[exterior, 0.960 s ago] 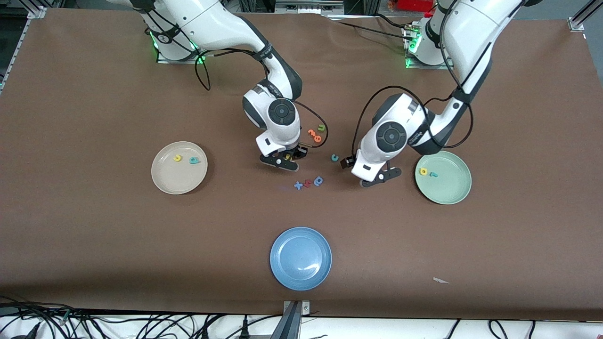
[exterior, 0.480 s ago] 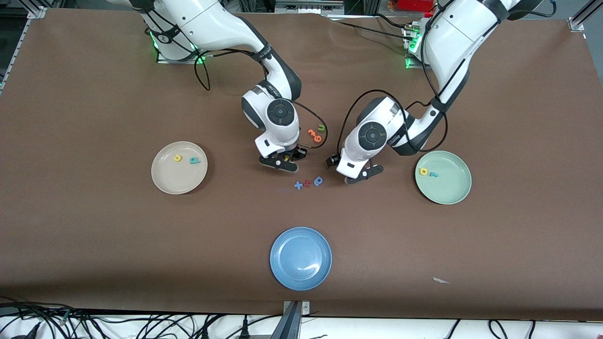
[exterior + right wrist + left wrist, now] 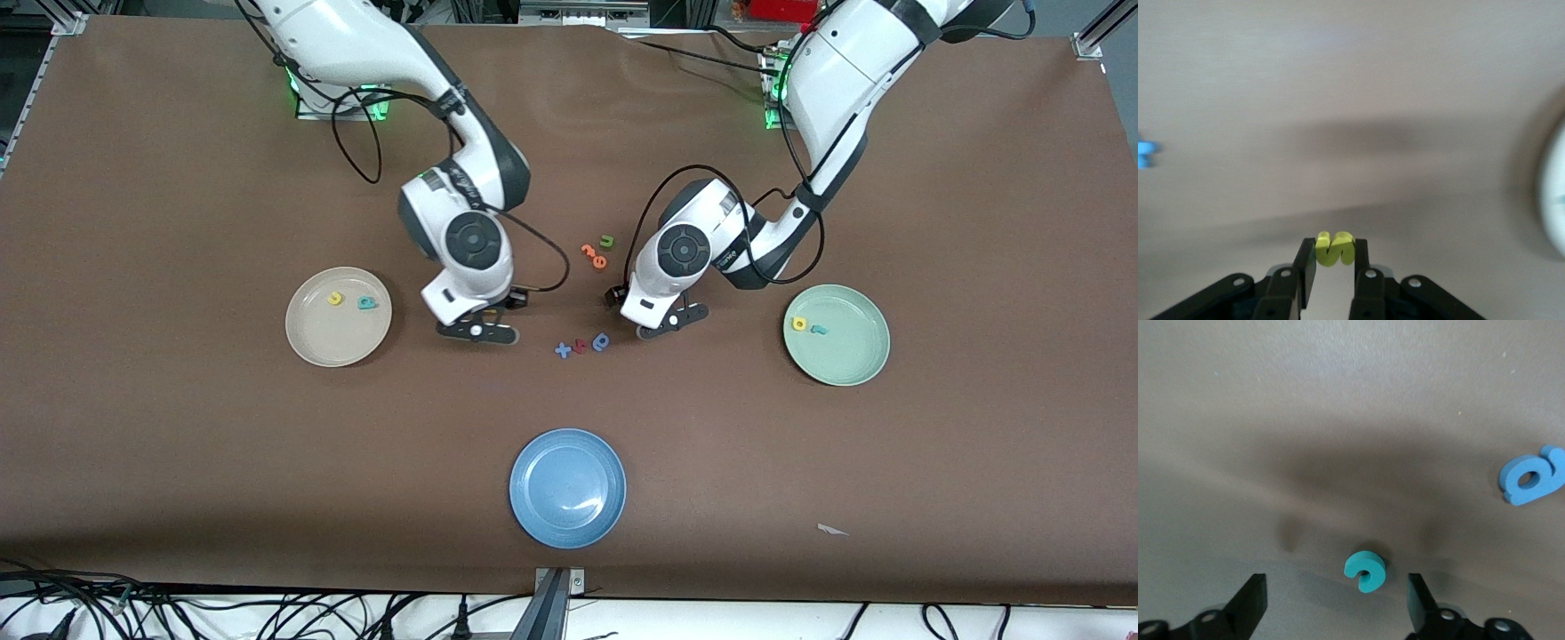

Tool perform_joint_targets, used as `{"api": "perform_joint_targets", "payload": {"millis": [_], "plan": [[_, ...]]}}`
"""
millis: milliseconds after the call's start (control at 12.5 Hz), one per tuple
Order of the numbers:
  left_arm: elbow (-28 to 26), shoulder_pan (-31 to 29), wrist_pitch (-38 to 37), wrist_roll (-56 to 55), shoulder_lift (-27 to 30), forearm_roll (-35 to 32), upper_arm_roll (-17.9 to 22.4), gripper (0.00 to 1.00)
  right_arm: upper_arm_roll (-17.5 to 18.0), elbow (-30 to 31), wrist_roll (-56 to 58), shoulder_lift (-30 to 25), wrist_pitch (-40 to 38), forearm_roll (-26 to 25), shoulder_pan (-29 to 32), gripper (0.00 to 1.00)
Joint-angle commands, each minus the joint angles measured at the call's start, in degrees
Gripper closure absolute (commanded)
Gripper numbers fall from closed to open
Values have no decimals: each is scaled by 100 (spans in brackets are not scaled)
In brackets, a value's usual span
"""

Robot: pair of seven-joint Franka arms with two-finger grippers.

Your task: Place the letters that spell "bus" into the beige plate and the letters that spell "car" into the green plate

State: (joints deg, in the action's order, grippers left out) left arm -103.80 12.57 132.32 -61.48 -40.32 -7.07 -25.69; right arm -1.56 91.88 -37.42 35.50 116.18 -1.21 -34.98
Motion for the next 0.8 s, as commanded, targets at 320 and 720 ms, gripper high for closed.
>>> {"api": "perform_joint_targets", "payload": {"millis": [320,720], "plan": [[53,88,48,-136,-73,-145,38,41,-1328,1095,2684,-693,-386,68,105,82],[97,79,380,-180,-125,-145,73,46,-1356,1315,3856,-439,238,111,905,70]]}}
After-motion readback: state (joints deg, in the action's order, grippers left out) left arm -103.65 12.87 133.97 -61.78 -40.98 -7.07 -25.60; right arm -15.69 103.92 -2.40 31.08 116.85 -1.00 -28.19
